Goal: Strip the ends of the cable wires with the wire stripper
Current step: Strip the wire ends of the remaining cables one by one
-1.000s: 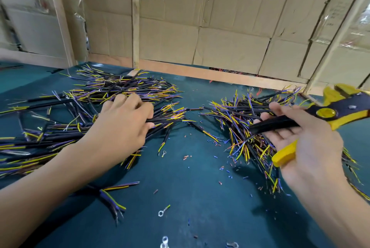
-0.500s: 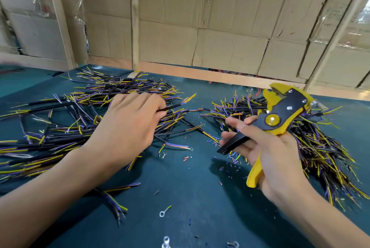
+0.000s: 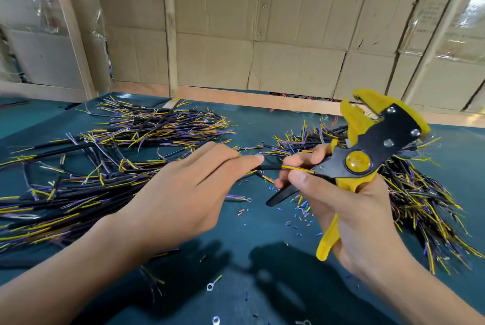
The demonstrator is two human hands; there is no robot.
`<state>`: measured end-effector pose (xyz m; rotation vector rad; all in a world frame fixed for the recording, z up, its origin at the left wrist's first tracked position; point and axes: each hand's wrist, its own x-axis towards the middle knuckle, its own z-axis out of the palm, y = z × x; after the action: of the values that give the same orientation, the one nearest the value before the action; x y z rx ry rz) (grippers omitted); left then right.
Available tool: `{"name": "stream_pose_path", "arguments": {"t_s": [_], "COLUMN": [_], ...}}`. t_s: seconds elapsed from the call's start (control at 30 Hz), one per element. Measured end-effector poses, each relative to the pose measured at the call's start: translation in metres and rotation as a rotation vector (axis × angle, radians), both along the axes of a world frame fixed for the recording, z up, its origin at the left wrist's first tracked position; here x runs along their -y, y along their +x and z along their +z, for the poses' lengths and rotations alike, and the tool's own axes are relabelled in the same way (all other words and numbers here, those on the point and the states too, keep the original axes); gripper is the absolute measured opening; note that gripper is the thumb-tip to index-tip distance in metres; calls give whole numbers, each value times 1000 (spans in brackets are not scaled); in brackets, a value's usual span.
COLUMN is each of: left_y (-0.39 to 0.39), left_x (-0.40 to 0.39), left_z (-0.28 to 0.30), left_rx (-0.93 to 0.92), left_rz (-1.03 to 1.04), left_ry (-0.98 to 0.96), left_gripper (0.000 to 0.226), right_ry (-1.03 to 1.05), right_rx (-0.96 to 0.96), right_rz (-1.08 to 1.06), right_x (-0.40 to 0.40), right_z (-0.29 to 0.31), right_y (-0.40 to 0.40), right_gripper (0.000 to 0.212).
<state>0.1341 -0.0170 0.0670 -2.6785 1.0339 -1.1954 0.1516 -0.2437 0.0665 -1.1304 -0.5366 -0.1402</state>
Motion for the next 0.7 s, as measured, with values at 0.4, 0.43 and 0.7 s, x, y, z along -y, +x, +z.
{"name": "stream_pose_path", "arguments": {"t_s": [0.4,0.43,0.7], "left_y": [1,2,3], "left_x": [4,4,14], "left_z": [-4,-4,-7], "left_rx": [-408,-462,-1146], "left_rz": [-85,-83,-400], "left_ry": [-357,-392,-1340], "left_gripper": [12,8,17], "right_ry": [109,110,99], "right_rx": [5,-2,-73], "right_rz": [-165,-169,-221], "right_x": [6,6,7], "right_z": [3,3,2], "right_y": [14,15,16], "right_gripper": [21,21,23]}}
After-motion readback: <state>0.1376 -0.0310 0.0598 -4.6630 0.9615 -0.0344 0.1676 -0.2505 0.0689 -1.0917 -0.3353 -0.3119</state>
